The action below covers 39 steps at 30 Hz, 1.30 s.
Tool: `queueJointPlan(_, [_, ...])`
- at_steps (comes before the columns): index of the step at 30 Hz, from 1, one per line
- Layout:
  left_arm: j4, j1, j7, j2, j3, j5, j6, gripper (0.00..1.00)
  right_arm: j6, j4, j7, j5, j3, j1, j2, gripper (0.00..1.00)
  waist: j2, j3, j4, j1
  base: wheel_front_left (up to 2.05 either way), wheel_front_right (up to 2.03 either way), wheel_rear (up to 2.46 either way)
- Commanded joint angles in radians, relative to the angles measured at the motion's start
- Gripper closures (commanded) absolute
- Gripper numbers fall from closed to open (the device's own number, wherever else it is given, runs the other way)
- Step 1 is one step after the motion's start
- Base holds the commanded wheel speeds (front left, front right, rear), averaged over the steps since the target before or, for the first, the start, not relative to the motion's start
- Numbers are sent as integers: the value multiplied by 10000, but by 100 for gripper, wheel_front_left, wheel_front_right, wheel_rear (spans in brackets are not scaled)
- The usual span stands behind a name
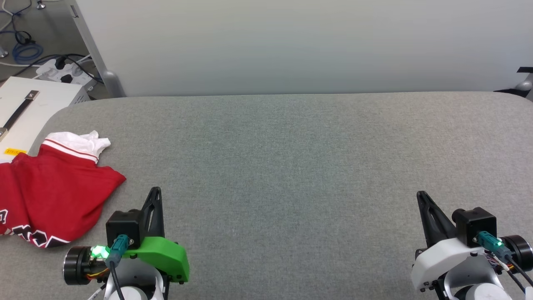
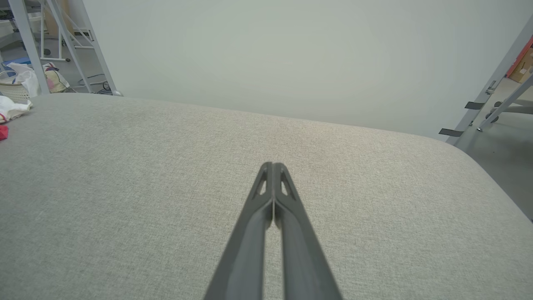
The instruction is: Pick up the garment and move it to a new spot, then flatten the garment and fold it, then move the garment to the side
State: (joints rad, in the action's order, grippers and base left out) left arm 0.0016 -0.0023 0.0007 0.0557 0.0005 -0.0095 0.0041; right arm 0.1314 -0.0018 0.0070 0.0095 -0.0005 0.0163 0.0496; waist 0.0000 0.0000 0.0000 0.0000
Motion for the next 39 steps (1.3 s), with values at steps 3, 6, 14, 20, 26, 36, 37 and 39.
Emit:
queueJointPlan(3, [-16,23,-7,-55,-5,95,-41,100,-7,18,-70,-95,5,-163,6,100,0,0,0,0,0,0,0])
queueJointPlan(6, [-16,23,-7,-55,-5,95,-41,100,-7,18,-70,-95,5,-163,6,100,0,0,0,0,0,0,0])
queueJointPlan(14, [-16,23,-7,-55,-5,95,-41,100,-7,18,-70,-95,5,-163,6,100,0,0,0,0,0,0,0])
queueJointPlan(20, [3,-2,-2,2,1,-8,0,0,0,-1,1,11,0,5,0,0,0,1,0,0,0,0,0])
queueJointPlan(26, [90,-48,-125,-1,-91,-141,-44,0,0,49,-111,141,3,-31,14,0,0,-4,-1,0,0,0,0])
queueJointPlan(36, [209,-118,-337,-5,-231,-356,-118,0,-1,57,-309,448,-69,-62,12,0,0,-38,-9,0,0,0,0])
queueJointPlan(37, [219,-121,-356,-6,-240,-372,-124,0,-1,48,-324,474,-77,-65,11,0,0,-40,-12,0,0,0,0])
queueJointPlan(39, [247,-130,-402,-7,-261,-404,-141,0,-1,16,-355,537,-98,-70,8,0,0,-43,-22,0,0,0,0])
